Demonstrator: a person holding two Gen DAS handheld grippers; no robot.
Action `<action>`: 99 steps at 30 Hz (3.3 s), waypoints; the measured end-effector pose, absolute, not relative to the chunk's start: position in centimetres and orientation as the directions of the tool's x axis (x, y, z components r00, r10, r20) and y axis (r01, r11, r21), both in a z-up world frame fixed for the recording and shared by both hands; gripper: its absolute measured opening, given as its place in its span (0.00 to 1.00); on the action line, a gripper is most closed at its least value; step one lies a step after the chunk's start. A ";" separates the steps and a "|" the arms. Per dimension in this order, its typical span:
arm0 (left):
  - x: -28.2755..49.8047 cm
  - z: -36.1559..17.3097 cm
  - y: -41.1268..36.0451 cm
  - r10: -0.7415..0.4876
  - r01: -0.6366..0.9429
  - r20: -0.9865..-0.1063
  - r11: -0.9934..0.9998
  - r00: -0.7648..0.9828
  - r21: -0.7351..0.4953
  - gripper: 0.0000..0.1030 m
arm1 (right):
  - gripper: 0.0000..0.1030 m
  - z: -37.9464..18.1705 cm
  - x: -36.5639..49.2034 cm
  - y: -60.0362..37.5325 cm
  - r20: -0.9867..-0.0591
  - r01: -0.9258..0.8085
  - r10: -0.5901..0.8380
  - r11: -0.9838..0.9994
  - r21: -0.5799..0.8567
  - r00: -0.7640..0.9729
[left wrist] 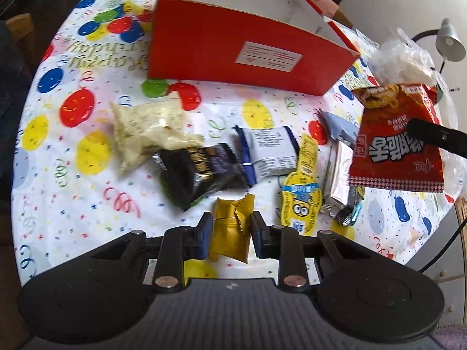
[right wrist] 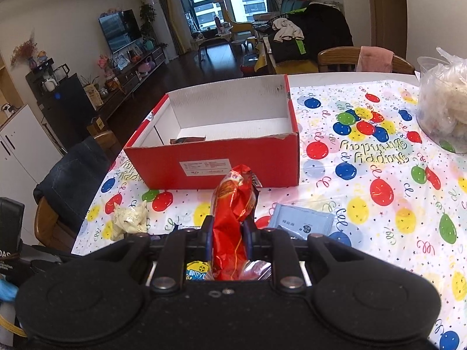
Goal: Organize snacks
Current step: 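Grasp the yellow packet with the left tool while the right tool grasps a red-orange wrapped candy, then carry both snacks into the red box and release them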
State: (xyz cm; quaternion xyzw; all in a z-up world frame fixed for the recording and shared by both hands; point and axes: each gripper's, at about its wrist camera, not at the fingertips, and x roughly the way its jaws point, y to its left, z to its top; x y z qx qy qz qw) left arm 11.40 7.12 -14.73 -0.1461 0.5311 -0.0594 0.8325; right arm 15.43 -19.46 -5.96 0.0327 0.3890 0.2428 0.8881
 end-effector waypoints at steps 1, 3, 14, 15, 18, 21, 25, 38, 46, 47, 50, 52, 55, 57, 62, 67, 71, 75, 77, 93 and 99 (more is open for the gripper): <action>11.3 -14.7 7.3 -0.246 -0.062 -0.868 0.952 0.431 -0.301 0.26 | 0.18 -6.0 15.4 -19.5 -0.676 -0.405 0.457 0.880 0.248 0.578; 11.4 -14.7 7.9 -0.248 -0.076 -0.863 0.947 0.439 -0.311 0.26 | 0.18 -6.1 15.5 -19.5 -0.675 -0.403 0.460 0.879 0.254 0.576; 12.3 -16.8 6.3 -0.243 -0.054 -0.900 0.958 0.363 -0.281 0.39 | 0.18 -6.4 15.4 -19.6 -0.680 -0.403 0.465 0.876 0.264 0.566; 12.3 -16.8 6.0 -0.232 -0.044 -0.901 0.963 0.367 -0.266 0.38 | 0.18 -6.5 15.4 -19.7 -0.681 -0.401 0.466 0.876 0.266 0.565; 12.3 -16.7 5.6 -0.217 -0.037 -0.906 0.968 0.364 -0.247 0.38 | 0.18 -6.7 15.3 -19.8 -0.681 -0.396 0.468 0.876 0.274 0.563; 12.3 -16.7 5.8 -0.195 -0.054 -0.911 0.972 0.365 -0.229 0.28 | 0.18 -6.8 15.3 -20.0 -0.681 -0.394 0.469 0.876 0.278 0.563; 12.1 -16.8 6.2 -0.205 -0.073 -0.908 0.966 0.365 -0.248 0.27 | 0.18 -6.8 15.4 -20.2 -0.678 -0.393 0.471 0.875 0.282 0.564; 12.6 -11.7 5.4 -0.223 -0.048 -0.863 0.961 0.453 -0.273 0.22 | 0.18 -4.9 17.1 -20.0 -0.643 -0.425 0.499 0.860 0.284 0.581; 15.5 -6.2 5.8 -0.211 -0.042 -0.804 0.959 0.556 -0.281 0.22 | 0.18 -2.4 20.4 -19.4 -0.601 -0.466 0.526 0.842 0.271 0.602; 16.2 -5.5 5.8 -0.203 -0.041 -0.797 0.961 0.569 -0.274 0.22 | 0.18 -2.0 20.9 -19.3 -0.594 -0.468 0.528 0.842 0.269 0.607; 18.2 -3.8 5.8 -0.173 -0.043 -0.782 0.968 0.599 -0.247 0.22 | 0.18 -0.9 22.9 -19.0 -0.572 -0.475 0.531 0.841 0.261 0.625; 19.6 -3.0 5.8 -0.152 -0.048 -0.776 0.973 0.612 -0.228 0.22 | 0.18 -0.5 24.5 -18.8 -0.567 -0.472 0.528 0.843 0.260 0.632; 22.0 -2.3 6.0 -0.112 -0.070 -0.774 0.978 0.624 -0.198 0.22 | 0.18 -0.2 26.9 -18.3 -0.572 -0.465 0.518 0.849 0.252 0.636; 23.5 -2.1 6.2 -0.085 -0.087 -0.774 0.980 0.627 -0.177 0.22 | 0.18 -0.2 28.5 -17.8 -0.579 -0.463 0.512 0.852 0.245 0.635; 27.6 -2.5 7.1 -0.021 -0.133 -0.795 0.983 0.606 -0.128 0.22 | 0.18 -0.9 32.3 -16.4 -0.608 -0.461 0.487 0.861 0.214 0.627; 31.1 -3.7 7.7 0.026 -0.161 -0.820 0.984 0.571 -0.081 0.22 | 0.18 -2.6 35.4 -14.7 -0.653 -0.459 0.470 0.864 0.205 0.593; 33.4 -5.0 8.0 0.065 -0.179 -0.842 0.983 0.536 -0.038 0.22 | 0.18 -4.4 37.4 -13.1 -0.692 -0.465 0.458 0.863 0.197 0.558; 35.1 -6.1 7.9 0.085 -0.183 -0.858 0.983 0.507 -0.011 0.22 | 0.18 -5.6 39.0 -11.6 -0.713 -0.462 0.470 0.857 0.228 0.520; 35.8 -6.7 7.7 0.091 -0.176 -0.868 0.984 0.489 0.004 0.22 | 0.18 -6.1 39.4 -10.9 -0.724 -0.468 0.473 0.853 0.232 0.503; 38.0 -10.1 7.5 0.096 -0.156 -0.917 0.987 0.386 0.038 0.22 | 0.20 -10.0 40.8 -9.2 -0.797 -0.452 0.449 0.855 0.254 0.404; 37.8 -10.4 7.7 0.096 -0.168 -0.922 0.985 0.375 0.035 0.22 | 0.27 -9.8 40.6 -9.0 -0.811 -0.458 0.414 0.864 0.208 0.414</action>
